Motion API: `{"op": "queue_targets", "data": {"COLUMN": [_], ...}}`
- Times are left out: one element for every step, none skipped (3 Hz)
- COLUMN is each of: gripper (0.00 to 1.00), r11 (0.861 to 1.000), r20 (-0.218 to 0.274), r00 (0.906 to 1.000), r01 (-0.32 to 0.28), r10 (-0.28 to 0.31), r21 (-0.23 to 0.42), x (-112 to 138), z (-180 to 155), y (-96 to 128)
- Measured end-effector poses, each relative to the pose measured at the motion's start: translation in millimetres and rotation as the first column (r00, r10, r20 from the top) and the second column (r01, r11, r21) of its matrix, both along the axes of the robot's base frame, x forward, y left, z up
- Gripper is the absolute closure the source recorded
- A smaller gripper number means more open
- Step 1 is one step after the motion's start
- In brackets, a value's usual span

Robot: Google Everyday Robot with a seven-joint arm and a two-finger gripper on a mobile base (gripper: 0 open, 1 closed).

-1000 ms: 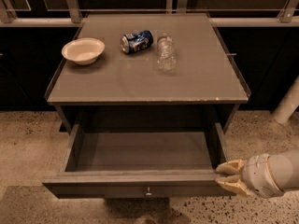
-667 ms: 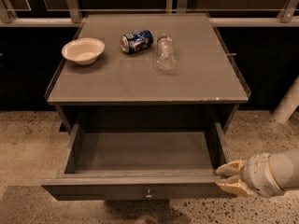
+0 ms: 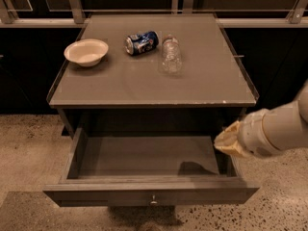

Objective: Close top drawer

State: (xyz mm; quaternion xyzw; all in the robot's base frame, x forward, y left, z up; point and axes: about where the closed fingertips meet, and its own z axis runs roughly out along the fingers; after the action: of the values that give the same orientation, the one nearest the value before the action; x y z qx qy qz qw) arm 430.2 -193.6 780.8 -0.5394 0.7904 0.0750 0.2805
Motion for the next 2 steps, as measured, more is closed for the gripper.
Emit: {"op": "queue_targets", "data": {"gripper": [1.00,1.00], "r11": [0.998,0.999], "r20": [0.105,0.009], "r00": [0.9943,0.9998], "r01": [-0.010,-0.017], "r10": [0.017,0.018], "r21": [-0.064,-0.041], "x": [28.8,8.3], "z": [43.9,14.7], "y": [17.7,18.7]}}
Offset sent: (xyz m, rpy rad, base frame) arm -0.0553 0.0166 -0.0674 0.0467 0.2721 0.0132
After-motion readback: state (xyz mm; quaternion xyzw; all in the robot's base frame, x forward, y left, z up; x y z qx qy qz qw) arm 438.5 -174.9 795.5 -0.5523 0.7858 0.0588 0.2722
